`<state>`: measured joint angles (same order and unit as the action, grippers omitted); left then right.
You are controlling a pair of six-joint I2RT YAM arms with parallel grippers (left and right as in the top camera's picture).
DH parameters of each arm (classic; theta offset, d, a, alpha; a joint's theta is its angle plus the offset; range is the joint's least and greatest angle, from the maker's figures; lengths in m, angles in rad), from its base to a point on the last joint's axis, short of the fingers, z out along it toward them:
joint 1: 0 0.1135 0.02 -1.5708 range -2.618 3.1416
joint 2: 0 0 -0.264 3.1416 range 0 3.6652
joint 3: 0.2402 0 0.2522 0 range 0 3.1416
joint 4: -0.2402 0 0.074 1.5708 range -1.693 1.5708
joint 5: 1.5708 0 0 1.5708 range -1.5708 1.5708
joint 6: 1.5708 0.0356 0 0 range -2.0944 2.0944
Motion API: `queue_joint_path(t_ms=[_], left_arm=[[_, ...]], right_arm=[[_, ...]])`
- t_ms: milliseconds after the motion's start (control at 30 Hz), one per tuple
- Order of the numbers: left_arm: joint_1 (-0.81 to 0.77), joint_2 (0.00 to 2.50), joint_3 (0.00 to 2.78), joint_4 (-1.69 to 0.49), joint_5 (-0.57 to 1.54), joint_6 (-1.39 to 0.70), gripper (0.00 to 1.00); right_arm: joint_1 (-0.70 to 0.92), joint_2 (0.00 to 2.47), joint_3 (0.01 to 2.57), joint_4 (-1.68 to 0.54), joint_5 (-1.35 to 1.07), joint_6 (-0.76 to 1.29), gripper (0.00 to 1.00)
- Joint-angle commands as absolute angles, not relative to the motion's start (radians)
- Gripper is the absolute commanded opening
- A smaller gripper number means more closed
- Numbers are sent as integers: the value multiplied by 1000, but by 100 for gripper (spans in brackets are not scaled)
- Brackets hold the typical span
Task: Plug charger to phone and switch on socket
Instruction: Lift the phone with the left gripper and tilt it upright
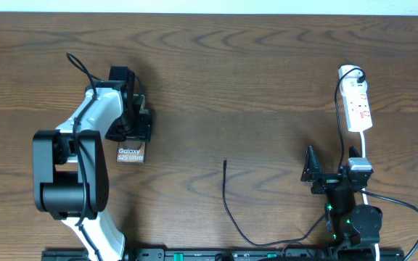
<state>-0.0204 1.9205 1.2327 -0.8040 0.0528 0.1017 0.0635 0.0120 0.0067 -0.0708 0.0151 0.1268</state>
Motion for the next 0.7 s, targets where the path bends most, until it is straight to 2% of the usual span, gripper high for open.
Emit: queue_joint_path(t_ms=[0, 667], left_arm=[[-16, 1860, 1236, -807, 44, 93, 8], [-16, 1703, 1236, -814, 44, 88, 8]], right_arm=[[71, 9, 6, -75, 9, 141, 99], [71, 9, 6, -75, 9, 141, 99]])
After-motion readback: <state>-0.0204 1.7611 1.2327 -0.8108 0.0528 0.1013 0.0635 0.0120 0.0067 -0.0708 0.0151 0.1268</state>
